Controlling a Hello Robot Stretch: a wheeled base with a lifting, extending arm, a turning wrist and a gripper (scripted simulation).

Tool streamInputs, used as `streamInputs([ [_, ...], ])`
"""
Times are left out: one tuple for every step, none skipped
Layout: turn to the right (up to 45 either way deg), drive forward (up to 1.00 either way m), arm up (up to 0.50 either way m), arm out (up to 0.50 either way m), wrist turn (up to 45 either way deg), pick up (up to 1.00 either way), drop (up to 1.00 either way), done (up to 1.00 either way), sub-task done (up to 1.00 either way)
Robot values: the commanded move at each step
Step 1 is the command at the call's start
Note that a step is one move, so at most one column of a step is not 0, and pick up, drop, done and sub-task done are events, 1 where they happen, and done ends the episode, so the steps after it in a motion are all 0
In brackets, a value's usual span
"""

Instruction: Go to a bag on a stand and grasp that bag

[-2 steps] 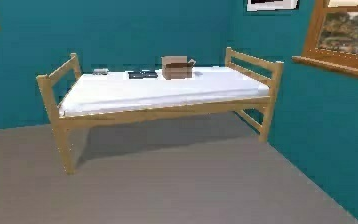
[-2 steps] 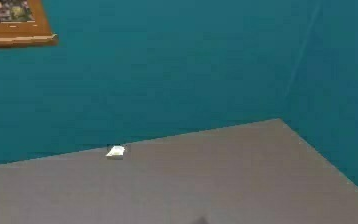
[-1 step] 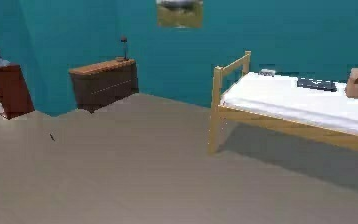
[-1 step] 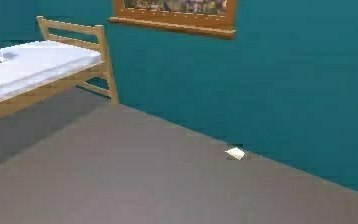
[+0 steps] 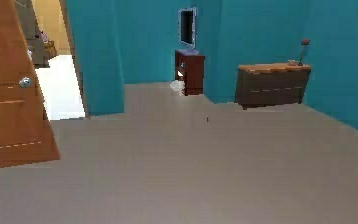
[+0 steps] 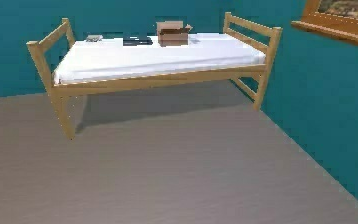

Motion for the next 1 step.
streamInputs([
  [-21.0, 0.00, 0.00, 0.00, 0.0, 0.00, 0.00, 0.00, 0.00],
])
